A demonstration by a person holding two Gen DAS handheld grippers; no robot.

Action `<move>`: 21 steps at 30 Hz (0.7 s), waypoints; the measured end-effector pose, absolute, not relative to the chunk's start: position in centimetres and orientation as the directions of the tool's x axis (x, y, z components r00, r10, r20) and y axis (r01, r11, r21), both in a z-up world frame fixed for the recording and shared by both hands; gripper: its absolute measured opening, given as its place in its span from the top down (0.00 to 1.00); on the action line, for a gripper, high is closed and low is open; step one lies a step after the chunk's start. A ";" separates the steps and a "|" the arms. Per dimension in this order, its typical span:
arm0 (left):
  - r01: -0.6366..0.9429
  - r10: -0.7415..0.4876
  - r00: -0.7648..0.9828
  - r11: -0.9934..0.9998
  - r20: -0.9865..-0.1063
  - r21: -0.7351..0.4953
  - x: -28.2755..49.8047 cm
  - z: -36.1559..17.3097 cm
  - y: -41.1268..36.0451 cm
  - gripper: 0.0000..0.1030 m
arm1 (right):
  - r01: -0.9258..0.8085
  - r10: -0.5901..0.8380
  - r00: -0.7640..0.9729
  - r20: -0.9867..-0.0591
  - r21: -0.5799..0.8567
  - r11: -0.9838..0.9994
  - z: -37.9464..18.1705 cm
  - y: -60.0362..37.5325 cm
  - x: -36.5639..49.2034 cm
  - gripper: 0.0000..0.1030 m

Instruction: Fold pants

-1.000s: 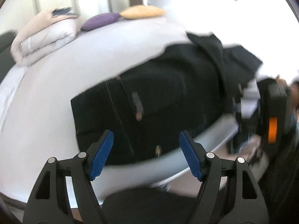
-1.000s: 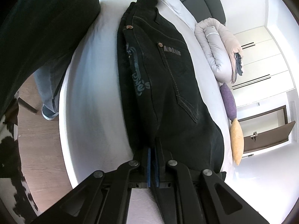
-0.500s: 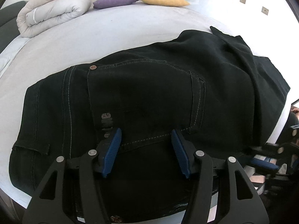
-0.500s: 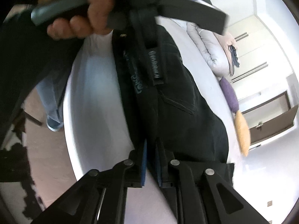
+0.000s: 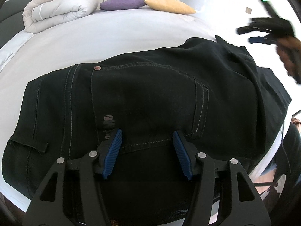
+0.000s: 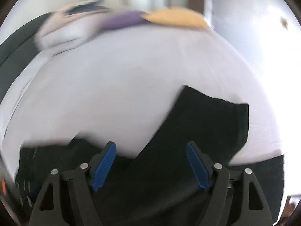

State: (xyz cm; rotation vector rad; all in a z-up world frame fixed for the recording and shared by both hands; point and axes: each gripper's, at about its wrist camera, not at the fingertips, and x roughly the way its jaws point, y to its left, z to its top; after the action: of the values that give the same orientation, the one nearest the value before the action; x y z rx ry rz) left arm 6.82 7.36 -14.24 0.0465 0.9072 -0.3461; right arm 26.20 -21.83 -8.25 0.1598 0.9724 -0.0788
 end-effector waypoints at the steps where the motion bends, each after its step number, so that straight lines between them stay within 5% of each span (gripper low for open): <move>1: 0.314 -0.280 0.564 0.943 -0.777 -0.113 7.0 -14.2 7.4 0.46 | 0.221 -0.042 0.526 -0.849 0.089 0.971 -9.2 -23.2 28.9 0.23; 10: 0.317 -0.309 0.561 0.937 -0.768 -0.146 5.9 -13.9 10.3 0.46 | 0.397 -0.192 0.378 -0.906 -0.029 0.917 -15.4 -25.0 36.1 0.15; 13: 0.316 -0.310 0.562 0.937 -0.766 -0.148 6.0 -13.8 10.5 0.46 | 0.343 -0.164 0.417 -0.894 -0.012 0.939 -15.0 -24.2 36.1 0.44; 15: 0.316 -0.308 0.564 0.938 -0.766 -0.144 5.8 -13.7 10.6 0.46 | 0.332 -0.136 0.430 -0.892 0.016 0.943 -14.5 -24.3 35.8 0.84; 17: 0.317 -0.307 0.564 0.938 -0.767 -0.142 5.7 -13.8 10.6 0.46 | 0.339 -0.103 0.462 -0.881 0.069 0.938 -13.3 -25.5 34.5 0.94; 21: 0.317 -0.300 0.569 0.939 -0.766 -0.132 5.6 -13.8 10.5 0.46 | 0.341 -0.058 0.587 -0.807 0.182 0.922 -9.8 -27.4 29.0 0.97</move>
State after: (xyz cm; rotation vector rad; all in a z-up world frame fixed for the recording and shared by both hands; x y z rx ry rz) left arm 5.56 10.50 -13.80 0.0204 0.8948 -0.3622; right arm 29.04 -27.39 -9.77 0.3365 0.9178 -0.2376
